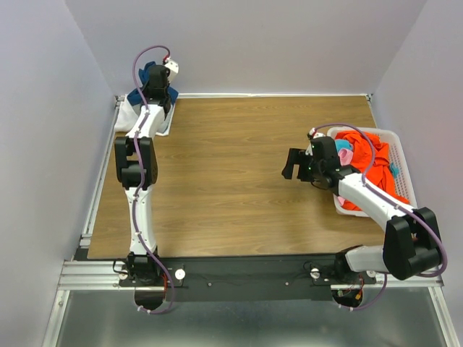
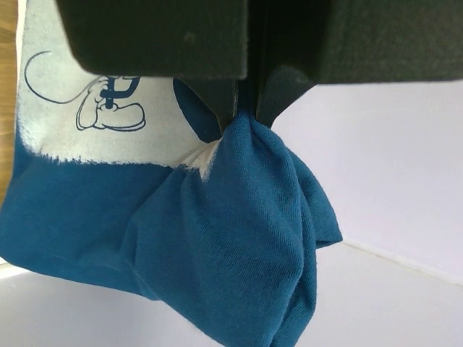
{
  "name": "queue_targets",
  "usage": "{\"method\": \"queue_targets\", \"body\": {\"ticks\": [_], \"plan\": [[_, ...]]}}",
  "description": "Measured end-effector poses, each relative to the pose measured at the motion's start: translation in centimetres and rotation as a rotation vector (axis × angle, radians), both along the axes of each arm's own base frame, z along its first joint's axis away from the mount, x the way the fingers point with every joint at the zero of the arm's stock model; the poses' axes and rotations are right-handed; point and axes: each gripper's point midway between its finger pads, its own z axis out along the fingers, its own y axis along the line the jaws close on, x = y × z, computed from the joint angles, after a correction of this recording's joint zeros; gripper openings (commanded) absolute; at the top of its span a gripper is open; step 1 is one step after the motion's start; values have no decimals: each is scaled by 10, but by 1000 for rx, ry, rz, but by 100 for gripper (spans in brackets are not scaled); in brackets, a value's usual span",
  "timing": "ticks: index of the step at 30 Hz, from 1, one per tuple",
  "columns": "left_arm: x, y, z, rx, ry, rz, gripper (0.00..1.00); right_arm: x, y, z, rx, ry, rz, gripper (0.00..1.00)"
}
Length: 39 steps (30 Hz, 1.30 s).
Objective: Fold and stack the t-shirts
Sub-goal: Neatly place the folded tshirt to the corner, then reset both grippers
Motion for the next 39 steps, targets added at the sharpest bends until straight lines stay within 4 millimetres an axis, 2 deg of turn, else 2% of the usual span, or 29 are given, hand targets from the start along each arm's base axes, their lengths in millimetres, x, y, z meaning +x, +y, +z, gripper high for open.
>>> {"method": "queue_targets", "body": {"ticks": [5, 9, 12, 14, 15, 17, 18, 22, 26, 32, 37, 39], "plan": [[6, 9, 0, -17, -19, 14, 0, 3, 1, 1, 1, -1, -1, 100], [10, 12, -12, -22, -10, 24, 26, 6, 1, 0, -3, 3, -5, 100], [11, 21, -25, -26, 1, 45, 28, 10, 0, -2, -14, 8, -15, 100], [11, 27, -32, -26, 11, 56, 37, 10, 0, -4, -16, 14, -17, 100], [10, 31, -35, -26, 17, 65, 57, 10, 0, -5, -17, 17, -18, 100], [9, 40, -42, -32, 22, 85, 87, 10, 0, -8, -19, 26, -20, 100], [8, 45, -44, -27, 28, 94, 98, 10, 0, -9, -18, 30, -22, 100], [3, 64, -45, -33, 24, 139, 98, 9, 0, -13, -19, 42, -25, 100], [1, 73, -43, -45, 10, 163, 98, 11, 1, -14, -17, 50, -30, 100], [0, 66, -36, -114, -9, 155, 98, 12, 2, -12, -9, 48, -37, 100], [-4, 53, 0, -206, -74, 118, 98, 12, 2, -7, -3, 37, -38, 100], [-8, 45, 25, -256, -112, 92, 98, 12, 2, -1, 5, 23, -40, 100]]}}
